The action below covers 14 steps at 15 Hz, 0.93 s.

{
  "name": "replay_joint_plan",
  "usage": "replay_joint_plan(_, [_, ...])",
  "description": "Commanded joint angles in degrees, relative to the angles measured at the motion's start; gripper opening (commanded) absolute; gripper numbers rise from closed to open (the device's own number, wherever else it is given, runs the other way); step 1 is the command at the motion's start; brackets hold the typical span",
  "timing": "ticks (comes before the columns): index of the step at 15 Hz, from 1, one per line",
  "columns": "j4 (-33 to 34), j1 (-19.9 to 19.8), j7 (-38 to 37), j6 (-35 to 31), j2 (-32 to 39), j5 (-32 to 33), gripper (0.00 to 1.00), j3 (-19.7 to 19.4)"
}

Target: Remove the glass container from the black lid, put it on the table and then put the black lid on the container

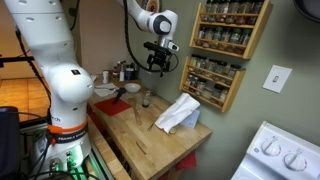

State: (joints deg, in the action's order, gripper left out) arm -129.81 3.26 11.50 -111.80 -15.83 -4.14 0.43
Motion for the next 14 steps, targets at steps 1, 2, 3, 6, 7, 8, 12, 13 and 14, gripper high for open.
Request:
replay_joint_plan(1, [0.12, -0.28, 0.13, 0.12, 0.01, 0.02, 1.0, -0.41])
replay_joint_plan(2, [0.13, -0.51, 0.28, 0.12, 0.01, 0.01, 1.0, -0.74])
replay_joint_plan(3, [-0.37, 0.09, -0.89, -1.18, 0.39, -0.46, 1.0, 0.09])
replay_joint_plan(6, [-1.22, 1.26, -5.56, -3.14, 0.91, -0.47, 1.0, 2.65])
replay_joint_plan(7, [-1.52, 1.85, -7.17, -4.3, 1.29, -1.03, 1.0, 3.6])
replay_joint_plan(8, [-1.91, 2.28, -9.5, -5.8, 1.96, -0.33, 1.0, 4.94])
replay_joint_plan(12, [-4.26, 3.25, -18.46, -14.91, 5.34, 0.94, 1.0, 8.57])
replay_joint_plan(13, [-4.71, 3.4, -20.39, -17.28, 6.56, 1.31, 1.0, 9.2])
replay_joint_plan(14, [-4.8, 3.6, -21.89, -19.11, 8.1, 1.26, 1.0, 9.6])
